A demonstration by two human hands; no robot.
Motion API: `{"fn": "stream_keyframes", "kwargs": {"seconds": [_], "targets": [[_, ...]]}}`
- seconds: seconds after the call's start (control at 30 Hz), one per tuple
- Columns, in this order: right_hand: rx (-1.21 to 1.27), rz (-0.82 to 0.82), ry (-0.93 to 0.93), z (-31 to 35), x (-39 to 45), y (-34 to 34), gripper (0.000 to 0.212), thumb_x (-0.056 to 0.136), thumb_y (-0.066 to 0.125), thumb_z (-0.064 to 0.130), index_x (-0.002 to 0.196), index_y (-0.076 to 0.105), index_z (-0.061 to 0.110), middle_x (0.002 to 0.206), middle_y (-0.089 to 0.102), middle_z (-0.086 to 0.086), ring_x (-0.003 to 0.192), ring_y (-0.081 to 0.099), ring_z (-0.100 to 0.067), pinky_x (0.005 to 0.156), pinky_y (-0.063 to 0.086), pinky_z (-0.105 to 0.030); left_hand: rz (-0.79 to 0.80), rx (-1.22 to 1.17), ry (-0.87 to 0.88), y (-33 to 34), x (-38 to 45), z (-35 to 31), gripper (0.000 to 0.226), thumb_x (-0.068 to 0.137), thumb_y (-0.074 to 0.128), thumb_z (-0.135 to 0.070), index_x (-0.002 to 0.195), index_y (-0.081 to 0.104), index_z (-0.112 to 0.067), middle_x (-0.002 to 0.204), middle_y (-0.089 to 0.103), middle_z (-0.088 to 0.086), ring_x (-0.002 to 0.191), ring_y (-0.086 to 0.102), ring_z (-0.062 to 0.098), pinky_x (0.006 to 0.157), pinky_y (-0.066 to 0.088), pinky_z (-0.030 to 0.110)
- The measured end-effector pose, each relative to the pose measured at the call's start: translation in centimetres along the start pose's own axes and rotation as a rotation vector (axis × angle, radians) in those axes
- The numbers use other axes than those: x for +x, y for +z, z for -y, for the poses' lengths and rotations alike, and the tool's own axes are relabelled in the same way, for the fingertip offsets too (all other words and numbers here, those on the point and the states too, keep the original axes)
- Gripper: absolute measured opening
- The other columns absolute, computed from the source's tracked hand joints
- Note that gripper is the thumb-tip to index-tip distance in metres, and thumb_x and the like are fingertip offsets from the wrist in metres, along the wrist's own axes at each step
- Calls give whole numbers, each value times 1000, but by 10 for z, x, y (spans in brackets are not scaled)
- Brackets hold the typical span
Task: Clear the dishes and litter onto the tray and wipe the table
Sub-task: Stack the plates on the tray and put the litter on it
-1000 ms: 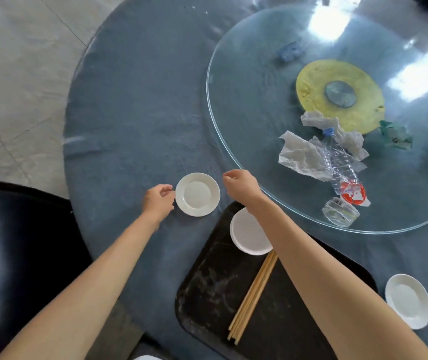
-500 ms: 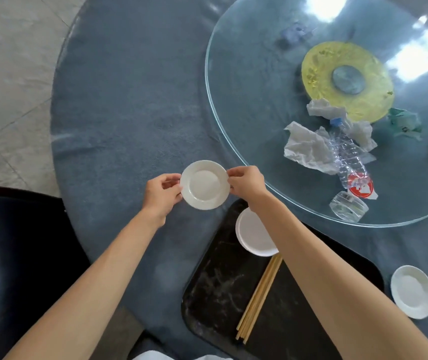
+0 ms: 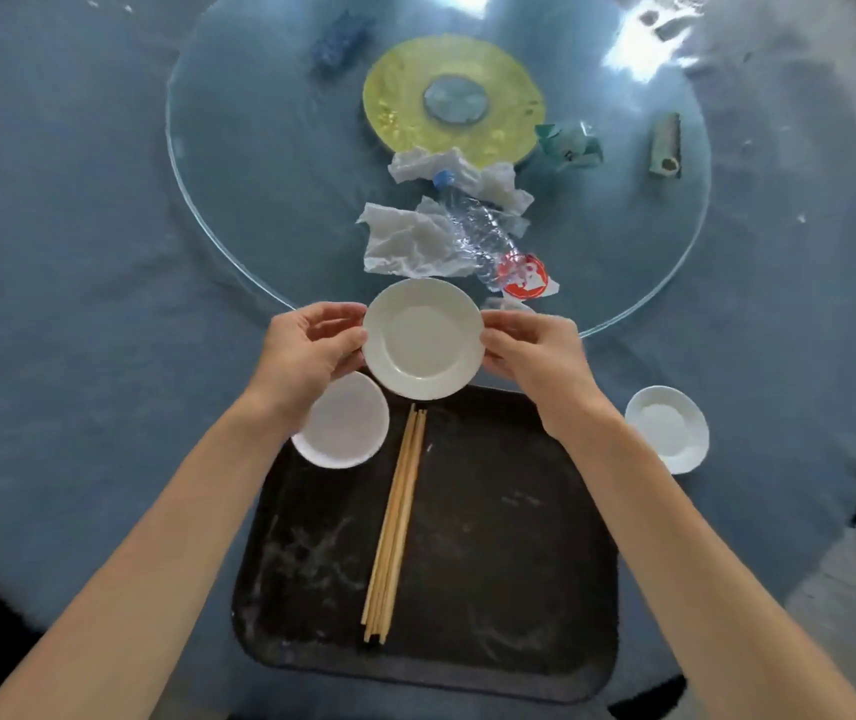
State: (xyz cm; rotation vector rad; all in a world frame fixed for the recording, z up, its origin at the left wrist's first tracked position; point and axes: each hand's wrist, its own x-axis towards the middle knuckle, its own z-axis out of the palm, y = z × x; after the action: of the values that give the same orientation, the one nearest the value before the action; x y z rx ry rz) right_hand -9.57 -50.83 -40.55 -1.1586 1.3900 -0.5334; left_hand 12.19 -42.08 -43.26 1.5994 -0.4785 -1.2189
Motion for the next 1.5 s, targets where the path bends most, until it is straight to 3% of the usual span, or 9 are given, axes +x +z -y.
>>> {"fn": "stream_keyframes", "kwargs": {"seconds": [0.2,0.43,0.6,0.7,0.83,1.03,1.13,1.23,1.5], "targets": [[177,-141,22,-43,-14,-137,25,93,66,-5,92,79,16,86,80,-1,82,77,-15,73,61,-24,85,66,-33,149,-8,16,14,90,73,-3,102,74,-8,99,76,10,94,75,19,75,62,26],[206,-376,174,-126,4,-256,22,91,65,-4,95,77,13,94,79,-7,86,75,-17,79,61,-27,221,306,-89,294,7,67,14,88,72,0,89,74,-14,98,76,12,95,75,28,85,62,45],[257,-470,282,-178,17,-288,23,89,63,-3,95,78,13,93,80,-6,90,78,-20,84,64,-32,197,520,-62,353,14,104,15,84,73,-10,84,76,-25,89,77,-3,90,73,15,89,60,34],[254,-474,342,-196,25,-291,32,87,56,-2,91,80,18,88,81,-4,89,78,-19,84,65,-37,162,595,-73,368,14,115,12,85,70,-11,90,76,-20,87,75,-5,86,71,14,81,58,28],[276,-455,388,-209,31,-289,33,82,57,2,88,82,22,86,81,2,90,78,-17,87,64,-40,139,638,-105,373,15,124,15,82,66,-11,88,76,-21,84,75,-3,83,71,17,79,60,31],[320,-470,384,-216,39,-290,26,85,66,2,88,81,23,88,81,0,90,78,-14,83,64,-31,141,666,-137,375,21,126,13,79,69,-17,86,75,-27,83,76,-7,86,72,14,85,61,38],[365,-460,379,-217,41,-293,23,88,68,-2,97,80,14,95,81,-5,91,78,-15,80,63,-28,126,660,-163,374,27,133,11,70,68,-26,78,73,-33,79,76,-9,86,73,17,85,61,43],[404,-448,379,-209,38,-296,21,88,70,-5,95,80,12,96,81,-5,86,78,-13,77,63,-25,112,656,-145,376,23,127,10,77,69,-23,80,72,-32,81,76,-9,86,72,19,86,61,44],[438,-318,267,-158,7,-290,17,91,72,-3,96,78,12,94,81,-4,88,78,-15,74,62,-21,115,353,-171,331,-6,94,12,86,75,-6,93,74,-16,95,76,8,91,75,22,79,64,36]]}}
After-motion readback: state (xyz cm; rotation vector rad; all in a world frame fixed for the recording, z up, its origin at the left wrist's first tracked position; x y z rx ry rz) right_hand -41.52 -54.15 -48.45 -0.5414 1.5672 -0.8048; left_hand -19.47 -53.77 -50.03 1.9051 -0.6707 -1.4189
